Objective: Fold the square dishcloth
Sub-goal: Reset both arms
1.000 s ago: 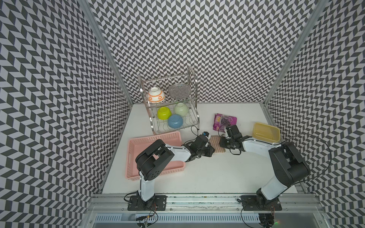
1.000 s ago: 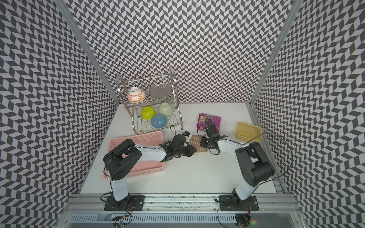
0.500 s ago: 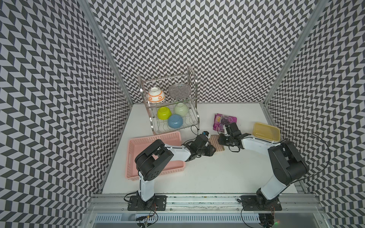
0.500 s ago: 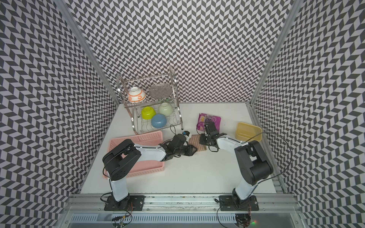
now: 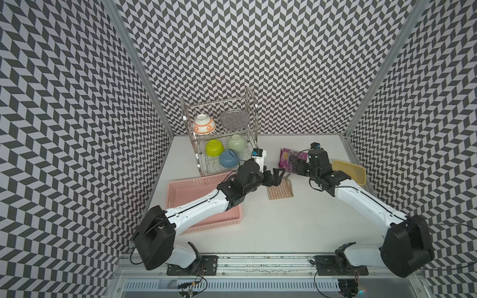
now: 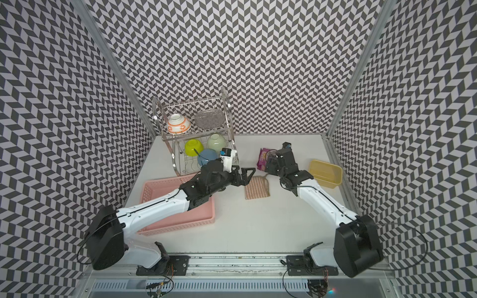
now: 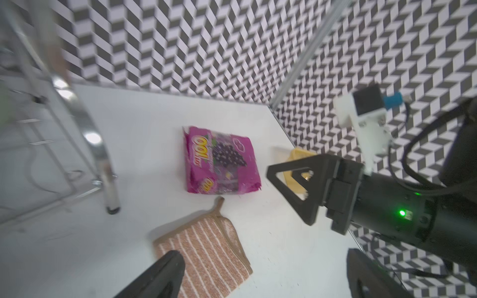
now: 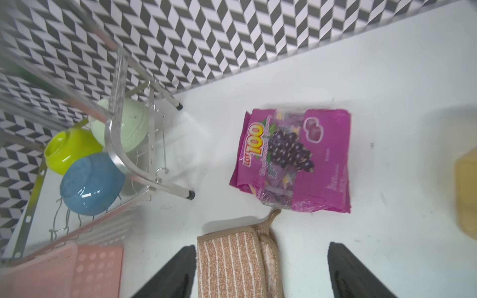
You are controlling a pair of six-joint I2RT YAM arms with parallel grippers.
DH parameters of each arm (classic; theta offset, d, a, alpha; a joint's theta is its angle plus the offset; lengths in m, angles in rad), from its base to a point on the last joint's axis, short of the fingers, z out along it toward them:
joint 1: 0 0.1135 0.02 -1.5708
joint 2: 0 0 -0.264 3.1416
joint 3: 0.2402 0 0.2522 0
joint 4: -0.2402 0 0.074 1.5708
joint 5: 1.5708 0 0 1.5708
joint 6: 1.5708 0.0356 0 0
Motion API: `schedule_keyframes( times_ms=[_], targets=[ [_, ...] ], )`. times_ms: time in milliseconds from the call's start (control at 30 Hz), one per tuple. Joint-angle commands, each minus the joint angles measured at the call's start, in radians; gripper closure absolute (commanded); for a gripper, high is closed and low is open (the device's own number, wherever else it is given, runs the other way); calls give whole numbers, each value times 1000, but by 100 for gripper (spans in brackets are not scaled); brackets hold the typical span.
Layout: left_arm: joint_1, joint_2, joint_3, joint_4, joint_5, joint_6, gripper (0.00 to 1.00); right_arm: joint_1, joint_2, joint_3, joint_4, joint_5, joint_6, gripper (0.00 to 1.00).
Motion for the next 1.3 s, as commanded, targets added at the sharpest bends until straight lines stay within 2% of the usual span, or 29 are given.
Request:
schedule_keyframes(
  times_ms=[0,100,233,367,533,633,733,967,1267],
  targets=[
    [52,-107,-81,-69,-208,33,0,-9,-109,-43,39,156,-20,11],
    [94,-211,-150,-83,-345,43,0,-14,-181,-91,82,266,-25,1],
    [169,-339,-248,-75,-458,51,0,-34,-255,-133,100,365,-35,0],
    [268,-431,-340,-57,-521,56,0,-37,-311,-213,188,400,-98,0],
    [440,-501,-459,25,-523,87,0,-37,-394,-366,375,502,-172,0],
    [533,-507,-523,119,-466,115,0,-39,-420,-464,530,537,-271,0],
    [612,-483,-573,233,-391,146,0,-55,-425,-548,675,506,-339,0],
    [726,-371,-635,455,-236,297,0,-154,-345,-703,950,405,-358,0],
    [842,-289,-704,665,-57,376,0,-301,-236,-844,1258,241,-355,0]
  ],
)
